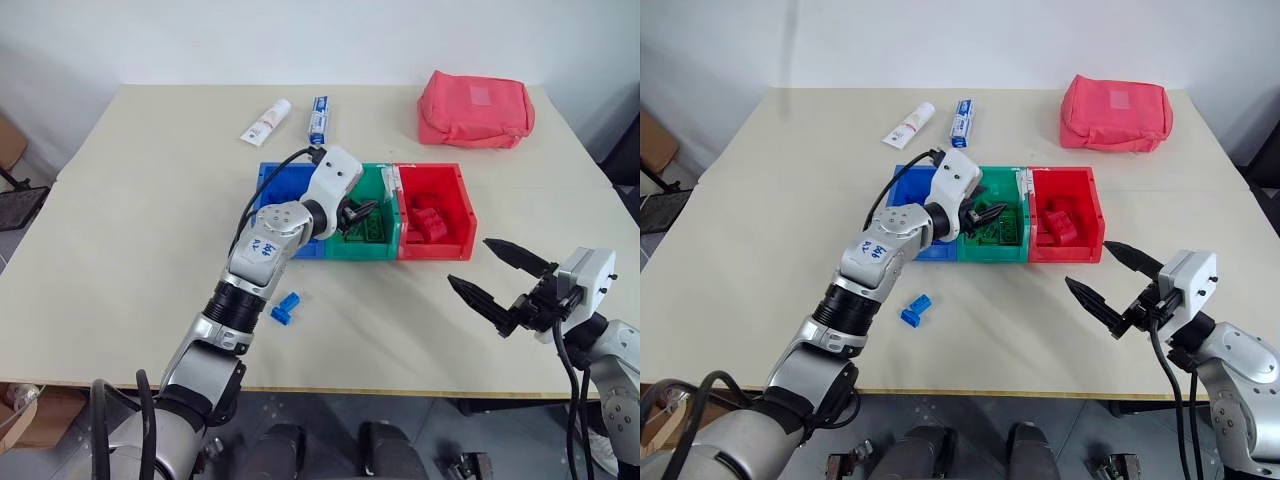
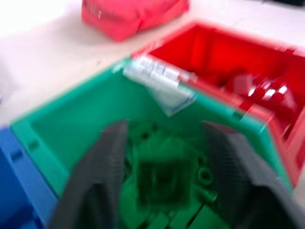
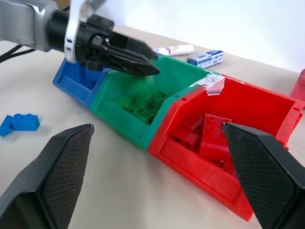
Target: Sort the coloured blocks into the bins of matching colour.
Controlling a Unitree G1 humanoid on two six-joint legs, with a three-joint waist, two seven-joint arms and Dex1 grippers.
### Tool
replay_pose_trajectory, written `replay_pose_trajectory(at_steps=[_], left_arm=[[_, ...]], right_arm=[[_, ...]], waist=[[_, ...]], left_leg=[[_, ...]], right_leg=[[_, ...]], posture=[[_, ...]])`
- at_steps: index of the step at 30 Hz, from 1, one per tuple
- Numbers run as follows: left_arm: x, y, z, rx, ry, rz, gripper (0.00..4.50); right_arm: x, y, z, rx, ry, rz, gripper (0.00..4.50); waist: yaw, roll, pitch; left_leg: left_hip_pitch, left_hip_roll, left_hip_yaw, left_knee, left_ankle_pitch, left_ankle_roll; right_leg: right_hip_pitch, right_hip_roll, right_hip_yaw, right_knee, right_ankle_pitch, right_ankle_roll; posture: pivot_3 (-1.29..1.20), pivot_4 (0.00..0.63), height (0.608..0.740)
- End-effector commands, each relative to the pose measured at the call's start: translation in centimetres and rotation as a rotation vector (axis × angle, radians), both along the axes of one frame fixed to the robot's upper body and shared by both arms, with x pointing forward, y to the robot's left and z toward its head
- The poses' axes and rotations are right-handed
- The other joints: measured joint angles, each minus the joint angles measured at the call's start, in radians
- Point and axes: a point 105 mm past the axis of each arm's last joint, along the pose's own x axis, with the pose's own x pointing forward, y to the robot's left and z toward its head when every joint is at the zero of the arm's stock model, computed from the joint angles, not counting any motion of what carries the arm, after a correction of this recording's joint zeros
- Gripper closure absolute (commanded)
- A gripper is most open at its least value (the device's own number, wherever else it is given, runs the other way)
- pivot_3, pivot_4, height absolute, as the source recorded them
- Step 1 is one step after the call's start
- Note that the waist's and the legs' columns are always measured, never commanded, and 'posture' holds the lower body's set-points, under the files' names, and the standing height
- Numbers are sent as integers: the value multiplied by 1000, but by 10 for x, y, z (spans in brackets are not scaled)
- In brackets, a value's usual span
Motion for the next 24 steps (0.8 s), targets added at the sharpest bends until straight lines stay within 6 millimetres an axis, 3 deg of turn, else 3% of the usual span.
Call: replay_pose_trajectory(at_steps=[1,3,6,10,13,15,20,24], left_arm=[[-19,-1,27,-76,-142,-124,445],[-30,6,30,-78,-212,-171,17],[-48,27,24,-49,-256,-250,17],[-75,65,-1,25,-171,-320,17],[-111,112,4,-113,-154,-394,17],[-117,149,-10,-78,-69,-309,17],[-124,219,-43,24,60,-84,17],[-132,238,-57,120,50,-30,17]], right_arm=[[-2,5,9,-5,-46,21,0],[0,8,8,-15,-48,45,0],[4,13,6,-32,-51,89,0],[9,16,2,-94,-53,150,0],[7,28,-4,-134,-13,287,0],[4,38,-10,-175,2,378,0],[12,51,-11,-234,-23,464,0],[13,58,-12,-253,-31,512,0]], waist=[[-2,0,0],[-7,0,0],[-18,1,0],[-28,2,-1],[-31,2,-1],[-34,2,-1],[-28,2,-1],[-18,2,-1]], left_leg=[[0,0,0,0,0,0],[0,0,0,0,0,0],[1,1,0,0,0,0],[2,2,0,-1,0,-1],[2,2,-1,-1,-1,-1],[2,2,-2,-1,-1,-1],[3,1,-3,-1,-1,-1],[2,1,-5,-1,-2,1]], right_leg=[[0,0,0,0,0,0],[0,0,0,0,0,0],[0,0,0,0,0,0],[0,1,1,1,0,0],[0,-3,2,0,0,-1],[0,-4,2,0,-1,-1],[3,-6,2,-1,-1,-2],[3,-7,2,-2,-1,-2]], posture=[[0,150,740],[0,150,740],[0,150,740],[0,150,740],[0,150,740],[0,150,740],[0,150,740],[0,150,740]])
